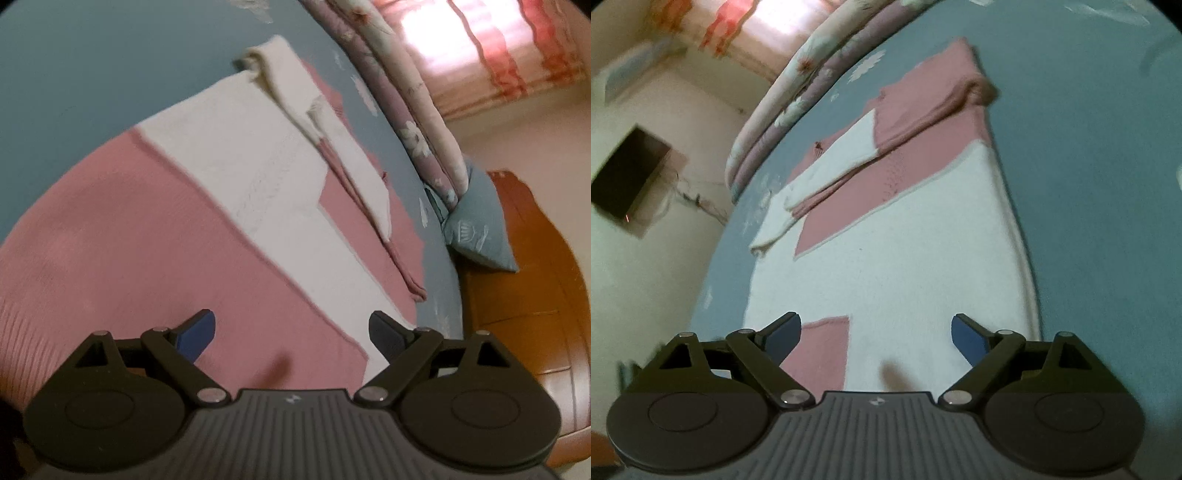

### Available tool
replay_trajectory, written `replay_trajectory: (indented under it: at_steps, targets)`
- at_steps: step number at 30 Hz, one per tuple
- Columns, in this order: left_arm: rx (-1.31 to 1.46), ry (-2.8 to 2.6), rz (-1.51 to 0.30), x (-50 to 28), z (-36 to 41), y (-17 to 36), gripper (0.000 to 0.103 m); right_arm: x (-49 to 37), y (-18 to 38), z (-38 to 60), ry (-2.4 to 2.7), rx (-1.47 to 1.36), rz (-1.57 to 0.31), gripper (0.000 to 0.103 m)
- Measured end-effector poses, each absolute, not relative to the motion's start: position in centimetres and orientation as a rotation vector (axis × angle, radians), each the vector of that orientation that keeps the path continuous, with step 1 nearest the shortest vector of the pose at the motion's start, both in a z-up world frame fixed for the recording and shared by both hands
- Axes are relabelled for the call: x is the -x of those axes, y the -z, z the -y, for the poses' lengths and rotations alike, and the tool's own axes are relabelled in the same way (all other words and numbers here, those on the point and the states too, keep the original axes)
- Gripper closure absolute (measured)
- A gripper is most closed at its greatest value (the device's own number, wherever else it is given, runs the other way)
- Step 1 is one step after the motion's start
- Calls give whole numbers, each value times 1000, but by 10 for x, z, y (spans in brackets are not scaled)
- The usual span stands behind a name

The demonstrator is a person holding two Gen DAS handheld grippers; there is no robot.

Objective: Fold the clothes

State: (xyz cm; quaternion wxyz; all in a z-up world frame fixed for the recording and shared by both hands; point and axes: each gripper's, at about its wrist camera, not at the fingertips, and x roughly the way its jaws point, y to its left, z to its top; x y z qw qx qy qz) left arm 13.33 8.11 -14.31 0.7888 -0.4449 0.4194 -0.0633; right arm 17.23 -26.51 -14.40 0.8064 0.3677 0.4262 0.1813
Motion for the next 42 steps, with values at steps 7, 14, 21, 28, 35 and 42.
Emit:
replay_trajectory:
  at_steps: [7,14,21,28,35,42]
  targets:
    - [970,158,-896,-117,-83,143,12,-119,156,276,-322,-943,-808,11]
    - [872,142,-922,-107,-69,135,12,-75,154,274,-219,-947,-771,11]
    - [768,148,-925,-98,-47,117,12,-66,132,243,-147,-781,-797,5]
    - [744,177,-986,-98,-38,126,11,-67,141,232,-153,-791,-805,0]
    - [819,190,-988,-89,-48,128,9,-62,145,226,-131,-800,-790,0]
    - [867,258,-954,-105,-49,118,9,-61,143,216,-121,-726,-775,0]
